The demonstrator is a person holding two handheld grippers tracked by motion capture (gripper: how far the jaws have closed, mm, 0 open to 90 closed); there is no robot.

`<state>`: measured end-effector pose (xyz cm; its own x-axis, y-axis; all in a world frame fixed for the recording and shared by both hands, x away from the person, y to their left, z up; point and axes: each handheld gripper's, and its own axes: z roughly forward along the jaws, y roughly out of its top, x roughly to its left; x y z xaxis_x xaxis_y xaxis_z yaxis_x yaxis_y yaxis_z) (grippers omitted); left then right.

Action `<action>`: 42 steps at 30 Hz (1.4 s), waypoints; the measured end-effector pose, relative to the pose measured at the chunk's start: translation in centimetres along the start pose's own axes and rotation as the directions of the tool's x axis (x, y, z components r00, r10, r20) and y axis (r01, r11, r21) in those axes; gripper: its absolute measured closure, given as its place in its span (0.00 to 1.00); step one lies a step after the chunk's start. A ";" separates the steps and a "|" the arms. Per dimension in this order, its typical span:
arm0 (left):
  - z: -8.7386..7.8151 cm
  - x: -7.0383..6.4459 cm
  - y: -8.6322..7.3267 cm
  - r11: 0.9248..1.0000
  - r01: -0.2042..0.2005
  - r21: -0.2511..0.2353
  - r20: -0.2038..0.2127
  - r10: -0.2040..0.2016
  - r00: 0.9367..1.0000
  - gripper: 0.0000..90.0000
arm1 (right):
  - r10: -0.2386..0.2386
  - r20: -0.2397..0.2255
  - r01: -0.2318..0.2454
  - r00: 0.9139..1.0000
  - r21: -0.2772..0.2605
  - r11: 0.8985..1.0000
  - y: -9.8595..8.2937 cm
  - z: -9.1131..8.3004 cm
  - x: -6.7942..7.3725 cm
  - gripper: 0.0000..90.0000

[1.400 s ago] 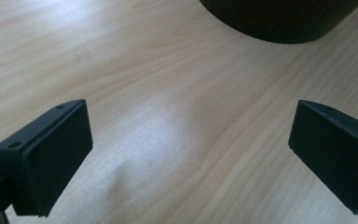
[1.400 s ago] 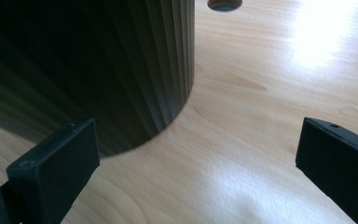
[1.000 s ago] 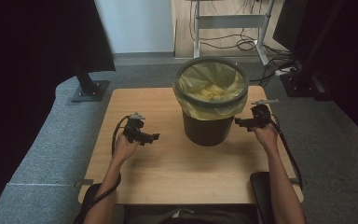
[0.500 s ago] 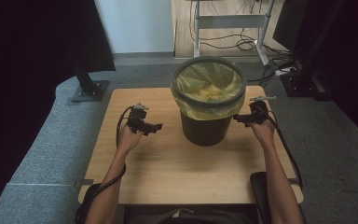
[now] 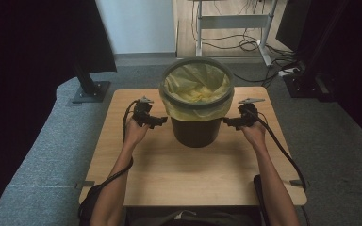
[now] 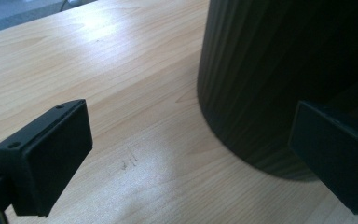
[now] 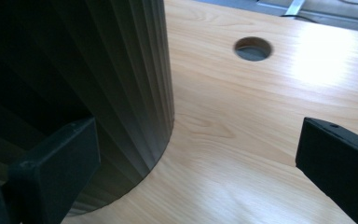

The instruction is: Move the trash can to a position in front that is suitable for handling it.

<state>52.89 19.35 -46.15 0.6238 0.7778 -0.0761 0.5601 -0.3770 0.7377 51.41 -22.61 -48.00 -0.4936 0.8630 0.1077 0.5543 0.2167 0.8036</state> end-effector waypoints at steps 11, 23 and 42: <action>-0.1 1.4 0.4 0.999 0.033 -0.020 -0.025 -0.033 0.999 0.00 | -0.013 -0.002 0.013 1.000 0.009 1.000 1.1 1.5 0.9 0.00; -0.3 2.8 2.3 0.993 0.089 -0.075 -0.012 -0.090 0.996 0.00 | 0.028 0.033 -0.027 0.999 -0.032 0.999 3.6 1.9 -0.1 0.00; -2.0 1.5 0.9 0.997 0.006 -0.074 -0.005 -0.006 1.000 0.00 | -0.020 0.007 0.020 1.000 -0.032 0.999 2.4 0.8 0.8 0.00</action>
<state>53.28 21.17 -44.27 0.6174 0.7828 -0.0772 0.5218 -0.3341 0.7849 52.87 -21.03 -46.41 -0.4999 0.8616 0.0879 0.5226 0.2191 0.8240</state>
